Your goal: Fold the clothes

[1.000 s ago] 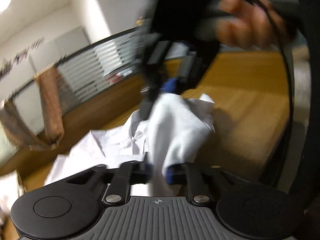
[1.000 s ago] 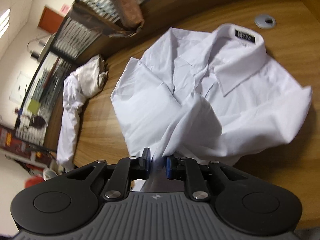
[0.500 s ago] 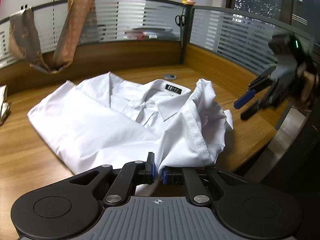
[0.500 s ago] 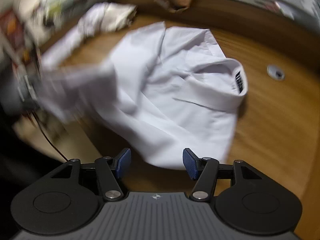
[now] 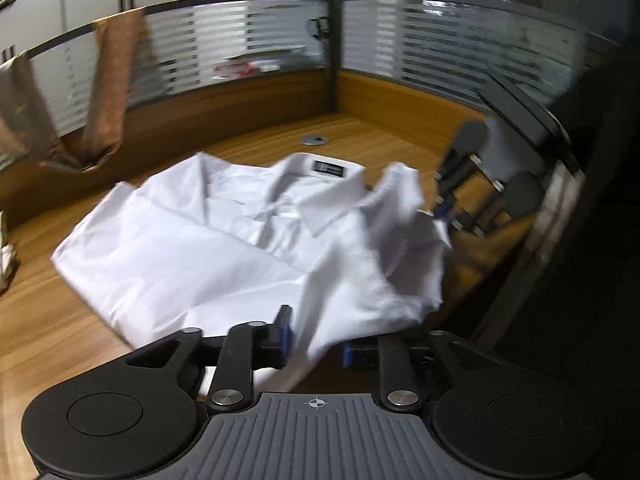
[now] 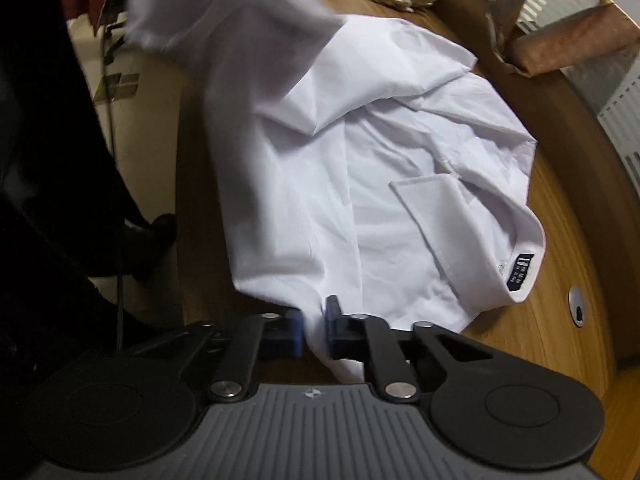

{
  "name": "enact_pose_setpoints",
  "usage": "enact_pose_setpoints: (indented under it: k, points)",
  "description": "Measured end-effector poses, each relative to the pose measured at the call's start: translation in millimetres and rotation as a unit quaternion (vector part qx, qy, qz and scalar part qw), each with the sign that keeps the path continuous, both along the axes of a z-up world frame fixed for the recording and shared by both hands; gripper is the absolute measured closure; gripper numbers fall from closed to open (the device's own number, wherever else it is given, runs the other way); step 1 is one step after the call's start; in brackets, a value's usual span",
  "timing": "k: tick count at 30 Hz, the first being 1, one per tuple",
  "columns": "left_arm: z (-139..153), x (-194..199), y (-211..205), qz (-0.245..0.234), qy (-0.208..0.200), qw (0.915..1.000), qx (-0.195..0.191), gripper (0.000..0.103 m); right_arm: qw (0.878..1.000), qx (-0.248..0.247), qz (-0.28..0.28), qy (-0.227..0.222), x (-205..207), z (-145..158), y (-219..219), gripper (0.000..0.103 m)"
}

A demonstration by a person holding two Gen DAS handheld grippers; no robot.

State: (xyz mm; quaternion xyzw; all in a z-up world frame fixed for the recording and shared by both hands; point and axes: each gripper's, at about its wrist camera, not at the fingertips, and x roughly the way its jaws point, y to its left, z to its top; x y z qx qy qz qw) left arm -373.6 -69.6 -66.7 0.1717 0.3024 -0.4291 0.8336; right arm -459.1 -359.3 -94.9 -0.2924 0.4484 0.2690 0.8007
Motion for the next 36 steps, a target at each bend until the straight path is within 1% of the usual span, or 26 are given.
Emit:
enact_pose_setpoints:
  k: [1,2,3,5,6,7,8,9,11,13,14,16,19,23,24,25,26,27,28,31,32,34,35,36]
  points:
    - [-2,-1,-2,-0.004,0.002,1.0000,0.000,0.075,1.000,0.004,-0.004,0.003,1,3,-1,0.096]
    - [-2,-1,-1,-0.003,0.013,0.9999,-0.008,0.087,1.000,0.011,-0.010,0.009,1,6,-2,0.098]
    - [-2,3,3,0.003,0.034,0.9992,-0.020,0.093,1.000,0.016,-0.015,0.014,1,10,-4,0.098]
    - [-1,12,18,0.035,0.081,0.9946,-0.054,0.094,0.999,0.029,-0.024,0.028,0,18,-13,0.099]
    - [-2,17,27,0.054,0.106,0.9904,-0.071,0.094,0.998,0.040,-0.026,0.037,0,23,-19,0.099]
    - [-3,23,36,0.071,0.138,0.9839,-0.089,0.094,0.997,0.052,-0.029,0.045,3,30,-21,0.099]
    - [-6,30,45,0.086,0.173,0.9750,-0.109,0.094,0.996,0.064,-0.031,0.053,6,36,-23,0.099]
    - [-10,38,53,0.101,0.208,0.9642,-0.129,0.094,0.995,0.076,-0.034,0.061,9,42,-25,0.099]
    - [-20,51,67,0.125,0.273,0.9399,-0.163,0.094,0.992,0.094,-0.039,0.071,20,52,-30,0.099]
    - [-30,64,77,0.148,0.316,0.9174,-0.192,0.094,0.991,0.102,-0.047,0.076,40,54,-36,0.099]
    - [-34,71,80,0.161,0.329,0.9085,-0.202,0.093,0.990,0.106,-0.051,0.078,49,55,-39,0.099]
    - [-41,87,84,0.188,0.348,0.8914,-0.221,0.093,0.988,0.114,-0.063,0.080,69,51,-48,0.099]
    - [-56,104,90,0.246,0.364,0.8668,-0.236,0.088,0.983,0.128,-0.087,0.096,101,42,-59,0.098]
    - [-75,112,94,0.310,0.374,0.8365,-0.253,0.087,0.975,0.138,-0.120,0.124,132,7,-64,0.092]
    - [-79,114,95,0.326,0.376,0.8285,-0.257,0.088,0.973,0.141,-0.130,0.131,137,0,-64,0.088]
    - [-82,113,97,0.336,0.374,0.8256,-0.256,0.088,0.970,0.144,-0.140,0.138,142,-8,-64,0.087]
    - [-84,112,98,0.343,0.370,0.8259,-0.251,0.088,0.969,0.144,-0.143,0.139,142,-13,-63,0.085]
    - [-87,110,100,0.354,0.369,0.8227,-0.249,0.088,0.970,0.141,-0.144,0.140,140,-18,-61,0.083]
    - [-91,109,102,0.365,0.370,0.8174,-0.248,0.088,0.970,0.138,-0.143,0.138,141,-22,-59,0.082]
    - [-105,106,110,0.395,0.379,0.7940,-0.265,0.086,0.971,0.139,-0.146,0.132,138,-27,-57,0.078]
    - [-107,105,112,0.401,0.379,0.7885,-0.271,0.086,0.970,0.140,-0.147,0.130,136,-28,-57,0.075]
    - [-103,101,112,0.410,0.371,0.7868,-0.274,0.086,0.972,0.138,-0.146,0.125,132,-25,-58,0.071]
    - [-98,99,113,0.415,0.364,0.7846,-0.281,0.081,0.972,0.137,-0.146,0.123,130,-24,-59,0.067]
    - [-93,97,114,0.421,0.356,0.7813,-0.292,0.073,0.973,0.136,-0.146,0.119,128,-20,-61,0.065]
